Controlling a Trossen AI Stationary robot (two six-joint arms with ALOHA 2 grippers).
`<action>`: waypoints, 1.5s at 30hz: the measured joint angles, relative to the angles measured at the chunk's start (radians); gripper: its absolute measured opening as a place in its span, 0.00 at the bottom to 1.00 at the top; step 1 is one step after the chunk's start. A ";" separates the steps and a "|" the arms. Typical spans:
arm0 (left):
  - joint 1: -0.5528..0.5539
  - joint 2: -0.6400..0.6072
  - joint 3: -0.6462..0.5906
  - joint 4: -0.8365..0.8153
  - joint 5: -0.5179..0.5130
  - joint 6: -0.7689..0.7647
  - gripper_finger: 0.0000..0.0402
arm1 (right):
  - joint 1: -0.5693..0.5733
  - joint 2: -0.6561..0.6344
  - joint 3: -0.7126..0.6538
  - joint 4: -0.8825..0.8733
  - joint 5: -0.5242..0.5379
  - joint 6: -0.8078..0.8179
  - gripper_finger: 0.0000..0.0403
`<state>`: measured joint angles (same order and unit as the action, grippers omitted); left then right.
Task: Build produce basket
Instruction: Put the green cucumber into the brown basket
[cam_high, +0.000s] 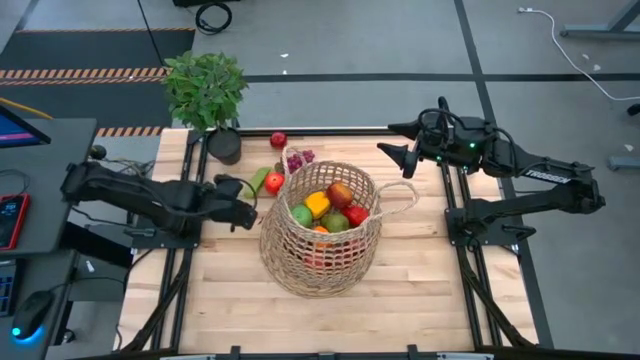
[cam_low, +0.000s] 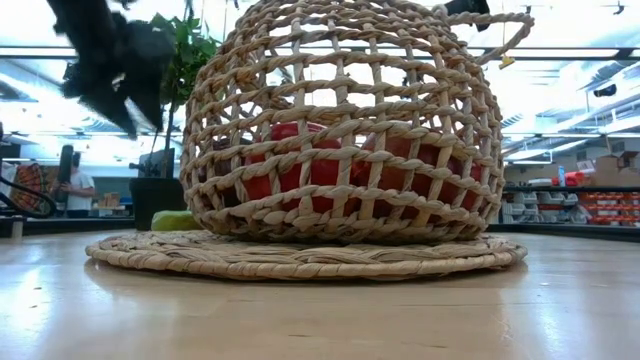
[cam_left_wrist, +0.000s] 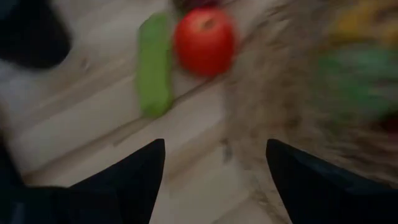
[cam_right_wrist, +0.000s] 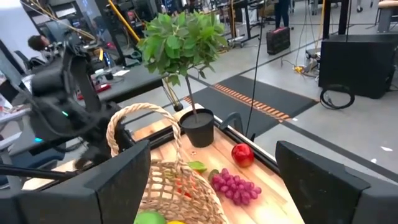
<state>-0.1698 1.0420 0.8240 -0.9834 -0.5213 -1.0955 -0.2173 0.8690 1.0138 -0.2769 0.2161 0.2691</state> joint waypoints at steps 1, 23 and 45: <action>0.012 -0.001 -0.027 -0.001 0.002 -0.023 0.71 | 0.000 -0.001 0.000 0.001 0.000 0.000 0.87; 0.435 0.118 -0.211 0.433 0.078 0.511 0.71 | 0.000 -0.002 0.000 0.017 -0.006 0.027 0.87; 0.571 0.376 -0.211 0.567 0.237 0.591 0.71 | 0.001 -0.001 0.000 0.021 -0.028 0.045 0.87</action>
<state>0.4016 1.4177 0.6128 -0.4169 -0.2846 -0.5045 -0.2165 0.8677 1.0138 -0.2562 0.1879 0.3145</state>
